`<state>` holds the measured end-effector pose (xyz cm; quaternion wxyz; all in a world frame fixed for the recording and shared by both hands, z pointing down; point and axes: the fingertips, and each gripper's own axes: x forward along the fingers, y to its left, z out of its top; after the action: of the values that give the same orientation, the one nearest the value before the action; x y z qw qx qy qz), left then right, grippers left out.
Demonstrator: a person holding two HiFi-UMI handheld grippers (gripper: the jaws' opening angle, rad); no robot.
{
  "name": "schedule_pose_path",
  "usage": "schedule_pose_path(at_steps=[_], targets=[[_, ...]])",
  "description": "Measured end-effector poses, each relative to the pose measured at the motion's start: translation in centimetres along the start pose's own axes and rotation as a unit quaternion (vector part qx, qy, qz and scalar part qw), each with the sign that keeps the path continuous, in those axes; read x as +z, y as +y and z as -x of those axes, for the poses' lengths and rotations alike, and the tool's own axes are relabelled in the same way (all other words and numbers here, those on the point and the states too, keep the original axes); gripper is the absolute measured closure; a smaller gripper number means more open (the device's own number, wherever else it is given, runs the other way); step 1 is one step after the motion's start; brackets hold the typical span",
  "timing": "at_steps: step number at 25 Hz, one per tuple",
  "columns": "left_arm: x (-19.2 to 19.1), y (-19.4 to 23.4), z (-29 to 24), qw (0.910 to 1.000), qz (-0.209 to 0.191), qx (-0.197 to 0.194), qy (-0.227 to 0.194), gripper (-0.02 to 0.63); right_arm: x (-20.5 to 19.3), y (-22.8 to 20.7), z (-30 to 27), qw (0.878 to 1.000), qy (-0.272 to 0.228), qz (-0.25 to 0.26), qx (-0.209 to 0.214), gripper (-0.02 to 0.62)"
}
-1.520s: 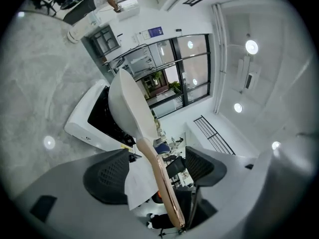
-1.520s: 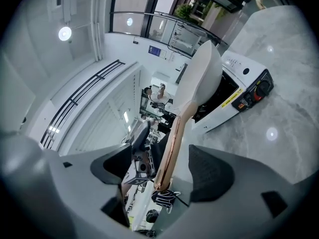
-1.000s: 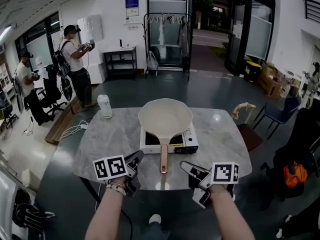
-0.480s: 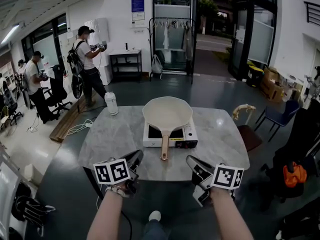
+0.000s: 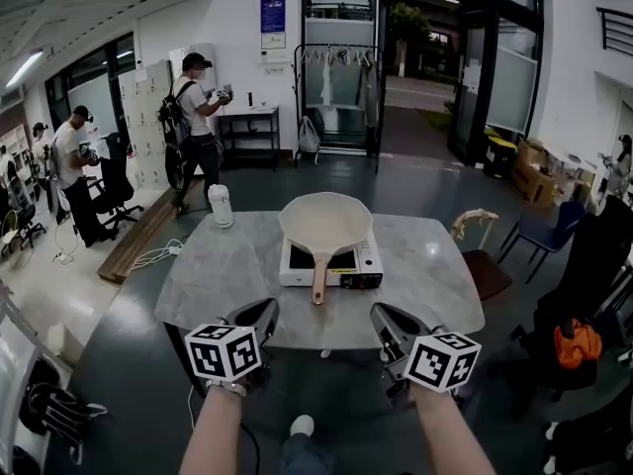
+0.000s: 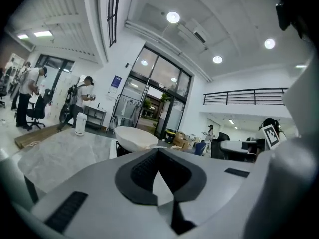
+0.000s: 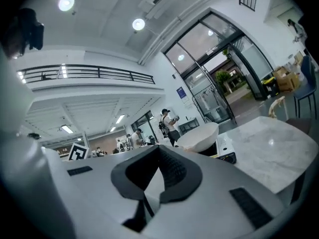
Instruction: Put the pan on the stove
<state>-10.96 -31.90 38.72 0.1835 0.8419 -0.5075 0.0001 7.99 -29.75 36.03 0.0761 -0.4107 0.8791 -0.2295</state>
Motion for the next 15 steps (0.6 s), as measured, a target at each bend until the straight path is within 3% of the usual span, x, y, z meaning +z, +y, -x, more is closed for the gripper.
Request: schedule_pose_path(at_steps=[8, 15], targets=[[4.3, -1.4, 2.7, 0.9910, -0.087, 0.034, -0.096, 0.595, 2.0, -0.5, 2.4, 0.988, -0.043, 0.139, -0.049, 0.571], [5.9, -2.0, 4.0, 0.9818, -0.125, 0.046, -0.135, 0.595, 2.4, -0.6, 3.0, 0.974, -0.044, 0.213, -0.064, 0.571]])
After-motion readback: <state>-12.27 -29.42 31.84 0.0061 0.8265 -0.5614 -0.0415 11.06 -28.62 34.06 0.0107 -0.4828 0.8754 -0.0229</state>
